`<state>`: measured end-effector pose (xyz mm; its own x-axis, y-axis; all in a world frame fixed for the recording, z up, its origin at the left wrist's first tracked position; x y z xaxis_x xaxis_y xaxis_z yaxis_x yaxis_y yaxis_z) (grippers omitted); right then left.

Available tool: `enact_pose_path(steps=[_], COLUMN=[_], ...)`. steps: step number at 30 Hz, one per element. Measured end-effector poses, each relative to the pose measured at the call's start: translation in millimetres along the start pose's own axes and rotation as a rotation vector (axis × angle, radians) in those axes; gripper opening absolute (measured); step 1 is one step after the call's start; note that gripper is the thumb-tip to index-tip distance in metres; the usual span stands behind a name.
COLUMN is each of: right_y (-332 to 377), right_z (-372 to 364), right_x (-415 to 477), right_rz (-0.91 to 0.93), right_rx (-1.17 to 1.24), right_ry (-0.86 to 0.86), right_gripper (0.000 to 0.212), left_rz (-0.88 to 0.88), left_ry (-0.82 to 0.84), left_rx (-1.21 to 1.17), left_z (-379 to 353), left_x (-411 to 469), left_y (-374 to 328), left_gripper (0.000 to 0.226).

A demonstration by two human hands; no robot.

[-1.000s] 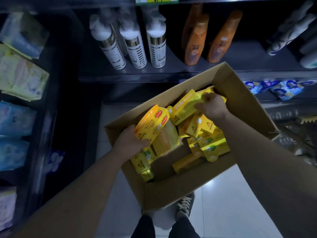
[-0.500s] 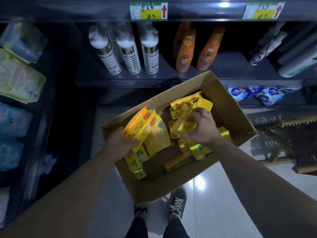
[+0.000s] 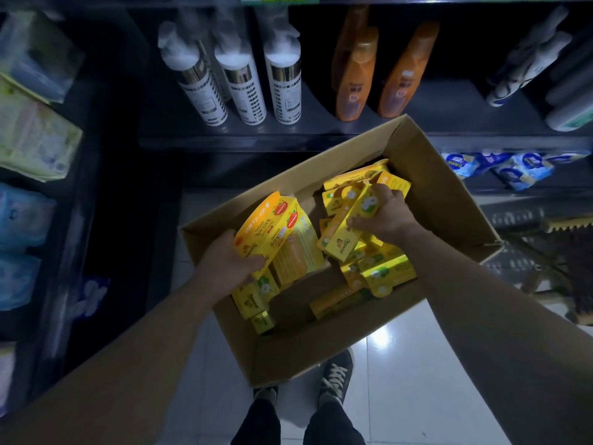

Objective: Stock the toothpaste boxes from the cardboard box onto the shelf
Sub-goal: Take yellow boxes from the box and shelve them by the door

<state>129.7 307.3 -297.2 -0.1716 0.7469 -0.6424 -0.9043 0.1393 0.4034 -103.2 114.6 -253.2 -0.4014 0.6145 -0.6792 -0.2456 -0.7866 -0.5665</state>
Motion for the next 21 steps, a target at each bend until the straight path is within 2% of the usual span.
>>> enact_pose_path(steps=[5,12,17,21], right_y=[4.0,12.4,44.1,77.3], right_z=[-0.2,13.9,35.5,66.7], right_x=[-4.6,-32.4,-80.0,-130.1], right_rz=[-0.028,-0.019,0.097,0.219], right_rx=[-0.052,0.091,0.176,0.263], right_ry=[-0.033,-0.061,-0.042,-0.092], right_gripper=[0.088,0.067,0.057,0.049], left_rz=[0.008,-0.014,-0.038,-0.096], left_ry=[0.009,-0.001,-0.019,-0.117], left_rx=[-0.028,-0.073,-0.144,-0.24], left_z=[3.0,12.5,40.8,79.7], left_x=[-2.6,-19.8,-54.2,-98.1], left_y=[0.3,-0.8,-12.0,-33.8], left_gripper=[0.036,0.039,0.037,0.038])
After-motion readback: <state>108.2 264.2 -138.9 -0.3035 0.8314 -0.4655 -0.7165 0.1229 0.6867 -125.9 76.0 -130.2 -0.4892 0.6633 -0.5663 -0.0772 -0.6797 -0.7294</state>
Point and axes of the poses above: each hand's wrist, its own x-axis towards the middle knuckle, its own z-axis out of the back of the hand, y = z × x, the point moved 7 cm from there along x, towards the middle knuckle, and after that the axes turned 2 degrees about -z, right-handed, at the moved point
